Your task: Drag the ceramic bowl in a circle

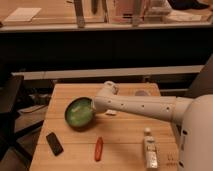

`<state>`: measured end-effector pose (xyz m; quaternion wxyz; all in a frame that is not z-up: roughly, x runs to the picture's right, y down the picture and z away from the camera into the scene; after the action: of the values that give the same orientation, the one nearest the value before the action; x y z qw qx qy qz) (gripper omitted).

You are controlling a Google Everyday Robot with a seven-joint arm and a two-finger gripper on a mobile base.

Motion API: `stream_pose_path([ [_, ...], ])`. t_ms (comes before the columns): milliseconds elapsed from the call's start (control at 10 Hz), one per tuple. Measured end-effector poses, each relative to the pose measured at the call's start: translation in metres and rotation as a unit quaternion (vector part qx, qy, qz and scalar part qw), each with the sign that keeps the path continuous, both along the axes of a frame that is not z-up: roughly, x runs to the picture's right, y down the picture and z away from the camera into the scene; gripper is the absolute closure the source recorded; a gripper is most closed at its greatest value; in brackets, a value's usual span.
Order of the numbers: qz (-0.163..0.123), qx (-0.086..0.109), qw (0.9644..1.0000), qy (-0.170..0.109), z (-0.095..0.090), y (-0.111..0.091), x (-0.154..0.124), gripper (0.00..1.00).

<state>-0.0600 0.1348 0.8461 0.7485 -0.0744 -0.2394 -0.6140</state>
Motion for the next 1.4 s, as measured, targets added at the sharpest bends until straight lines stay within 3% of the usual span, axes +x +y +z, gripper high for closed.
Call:
stream_pose_path([
  [1200,-0.013,0.001,0.9998,-0.013,0.004,0.001,-0.012,0.97],
  [1400,-0.011,0.000,0.9999,-0.013,0.005,0.000,-0.003,0.97],
])
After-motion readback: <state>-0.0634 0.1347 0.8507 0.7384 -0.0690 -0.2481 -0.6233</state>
